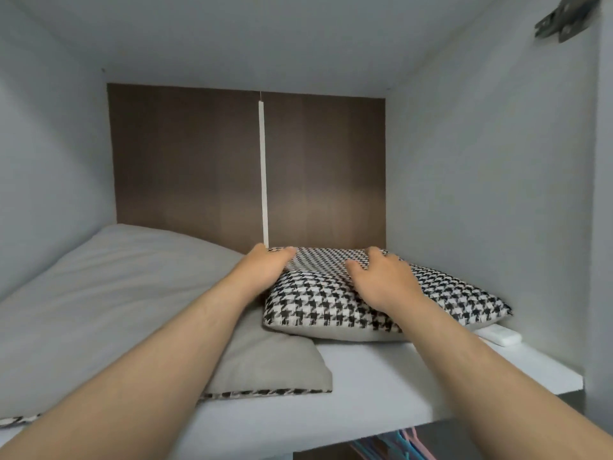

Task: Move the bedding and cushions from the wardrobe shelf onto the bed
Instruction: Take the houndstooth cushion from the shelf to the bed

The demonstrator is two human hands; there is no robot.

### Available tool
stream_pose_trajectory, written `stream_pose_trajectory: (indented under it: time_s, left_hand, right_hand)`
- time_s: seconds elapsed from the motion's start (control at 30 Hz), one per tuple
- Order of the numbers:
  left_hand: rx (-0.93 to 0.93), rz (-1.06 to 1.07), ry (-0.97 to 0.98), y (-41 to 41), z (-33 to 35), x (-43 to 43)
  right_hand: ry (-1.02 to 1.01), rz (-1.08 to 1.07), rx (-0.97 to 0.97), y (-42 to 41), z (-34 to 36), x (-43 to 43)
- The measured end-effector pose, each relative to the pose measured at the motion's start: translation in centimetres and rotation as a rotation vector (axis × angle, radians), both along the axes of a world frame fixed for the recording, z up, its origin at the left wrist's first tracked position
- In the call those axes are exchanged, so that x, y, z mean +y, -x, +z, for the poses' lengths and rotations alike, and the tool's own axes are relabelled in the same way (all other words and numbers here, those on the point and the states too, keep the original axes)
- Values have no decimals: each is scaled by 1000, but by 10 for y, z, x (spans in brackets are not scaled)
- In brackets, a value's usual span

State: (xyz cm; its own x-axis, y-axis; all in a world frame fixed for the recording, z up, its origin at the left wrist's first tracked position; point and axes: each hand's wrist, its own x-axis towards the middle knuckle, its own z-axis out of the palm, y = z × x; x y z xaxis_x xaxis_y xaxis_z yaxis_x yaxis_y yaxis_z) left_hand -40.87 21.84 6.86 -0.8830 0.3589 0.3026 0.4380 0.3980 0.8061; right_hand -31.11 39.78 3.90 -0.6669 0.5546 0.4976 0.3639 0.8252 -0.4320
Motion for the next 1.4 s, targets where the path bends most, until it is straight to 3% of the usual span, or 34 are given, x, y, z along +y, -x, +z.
stream_pose_trajectory:
  time_s: [0.27, 0.37, 0.47, 0.6, 0.93, 1.4]
  left_hand:
    - [-143, 41, 268, 35, 1, 57]
    - [-102, 73, 395, 43, -1, 69]
    - [-93, 119, 444, 48, -9, 72]
    - [-39, 148, 358, 48, -19, 69]
    - [432, 177, 115, 1, 1, 49]
    - [667, 215, -158, -68, 29, -59]
  right_hand:
    - [82, -390, -383, 39, -1, 95]
    - [142, -436, -397, 46, -6, 106]
    - [36, -417, -392, 49, -11, 107]
    - [40, -339, -231, 44, -13, 109]
    - [24, -201, 260, -5, 13, 94]
    - [-54, -153, 561, -102, 56, -17]
